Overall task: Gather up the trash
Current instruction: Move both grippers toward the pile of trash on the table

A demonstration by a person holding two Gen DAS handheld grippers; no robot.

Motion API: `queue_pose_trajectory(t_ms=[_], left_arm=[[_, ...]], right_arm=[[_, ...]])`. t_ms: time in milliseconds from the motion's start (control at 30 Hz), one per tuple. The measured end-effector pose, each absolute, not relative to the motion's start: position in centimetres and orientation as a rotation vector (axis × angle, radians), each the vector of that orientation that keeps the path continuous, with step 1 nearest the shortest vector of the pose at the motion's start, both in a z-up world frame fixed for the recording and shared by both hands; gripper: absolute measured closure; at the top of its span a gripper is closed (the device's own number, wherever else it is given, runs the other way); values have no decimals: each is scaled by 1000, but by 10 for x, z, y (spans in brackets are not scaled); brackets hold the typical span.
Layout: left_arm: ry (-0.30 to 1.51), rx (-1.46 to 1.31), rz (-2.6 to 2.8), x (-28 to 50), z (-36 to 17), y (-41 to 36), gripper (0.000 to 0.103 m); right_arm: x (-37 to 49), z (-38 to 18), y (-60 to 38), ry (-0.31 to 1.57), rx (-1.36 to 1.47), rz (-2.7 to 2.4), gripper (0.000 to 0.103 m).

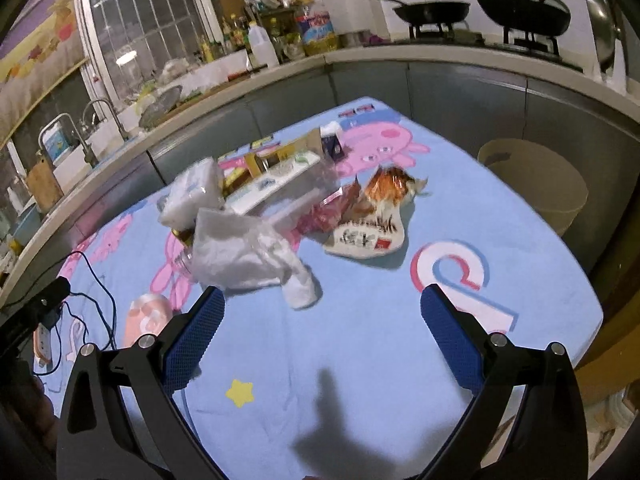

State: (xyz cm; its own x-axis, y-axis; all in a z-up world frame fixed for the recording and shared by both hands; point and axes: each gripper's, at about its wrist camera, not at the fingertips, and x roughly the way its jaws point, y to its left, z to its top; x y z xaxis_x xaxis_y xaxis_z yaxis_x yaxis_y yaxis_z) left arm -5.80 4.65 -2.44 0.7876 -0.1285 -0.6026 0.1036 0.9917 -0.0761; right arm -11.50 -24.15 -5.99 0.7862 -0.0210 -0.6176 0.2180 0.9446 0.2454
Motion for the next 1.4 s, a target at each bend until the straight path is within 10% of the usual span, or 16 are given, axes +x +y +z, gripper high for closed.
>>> queue_pose_trajectory(t_ms=[533,1400], left_arm=[[681,-7,-113,-51,-2,26,14],[758,28,-68,-45,-16,19,13]], right_arm=[[-124,-19,-213,603,248,15,29],[-123,-37,-214,670,312,92,23]])
